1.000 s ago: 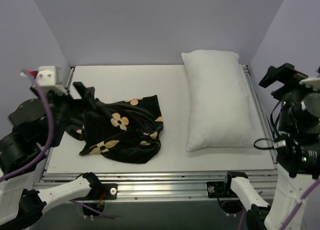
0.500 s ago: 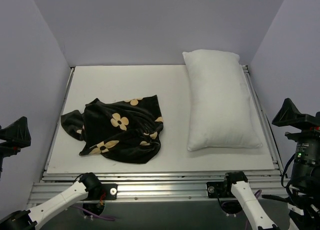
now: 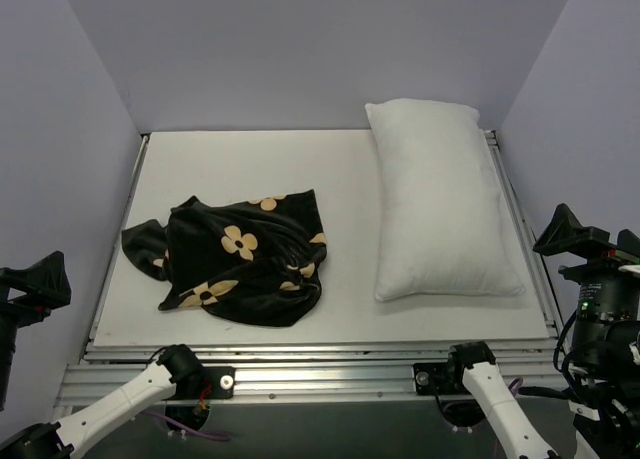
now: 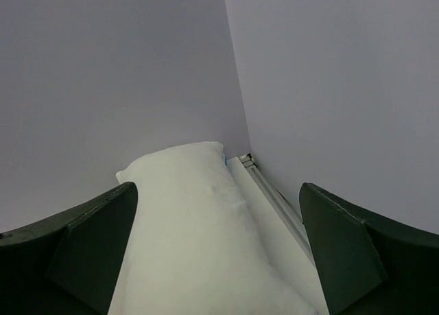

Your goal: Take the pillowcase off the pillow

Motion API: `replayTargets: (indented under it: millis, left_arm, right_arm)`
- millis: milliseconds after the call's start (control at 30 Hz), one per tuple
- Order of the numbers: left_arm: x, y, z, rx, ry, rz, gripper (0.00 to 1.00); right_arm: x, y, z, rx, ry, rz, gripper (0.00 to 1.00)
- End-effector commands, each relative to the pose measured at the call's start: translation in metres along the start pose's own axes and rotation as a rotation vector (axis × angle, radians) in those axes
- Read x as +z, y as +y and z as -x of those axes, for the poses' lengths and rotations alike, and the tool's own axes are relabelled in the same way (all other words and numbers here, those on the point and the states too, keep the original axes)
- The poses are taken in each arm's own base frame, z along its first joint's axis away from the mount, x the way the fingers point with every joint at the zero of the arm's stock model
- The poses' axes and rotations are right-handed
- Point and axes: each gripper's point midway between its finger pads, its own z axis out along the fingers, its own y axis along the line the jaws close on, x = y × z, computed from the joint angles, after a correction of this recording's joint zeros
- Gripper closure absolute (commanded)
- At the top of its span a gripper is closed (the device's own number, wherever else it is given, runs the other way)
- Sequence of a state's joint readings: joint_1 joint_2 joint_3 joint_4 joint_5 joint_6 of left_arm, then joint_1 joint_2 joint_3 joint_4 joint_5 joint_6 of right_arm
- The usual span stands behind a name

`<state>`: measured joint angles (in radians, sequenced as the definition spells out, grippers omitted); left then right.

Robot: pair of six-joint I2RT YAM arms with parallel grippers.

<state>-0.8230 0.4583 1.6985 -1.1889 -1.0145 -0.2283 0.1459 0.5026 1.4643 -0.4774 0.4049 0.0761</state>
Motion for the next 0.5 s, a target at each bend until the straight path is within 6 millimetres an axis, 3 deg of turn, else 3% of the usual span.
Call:
replayTargets:
  millis: [0,467]
  left_arm:
    - [-0.001,0.007,-0.004,-0.002,0.008,0.021,0.06]
    - [0.004,-0.008,-0.012,0.014,0.042,-0.008,0.06]
  right_arm:
    - [0.003,-0.001,0.006,0.002,-0.036,-0.013,0.01]
    - [0.007,0.002,-0.003,-0.010,-0.013,0.001,0.01]
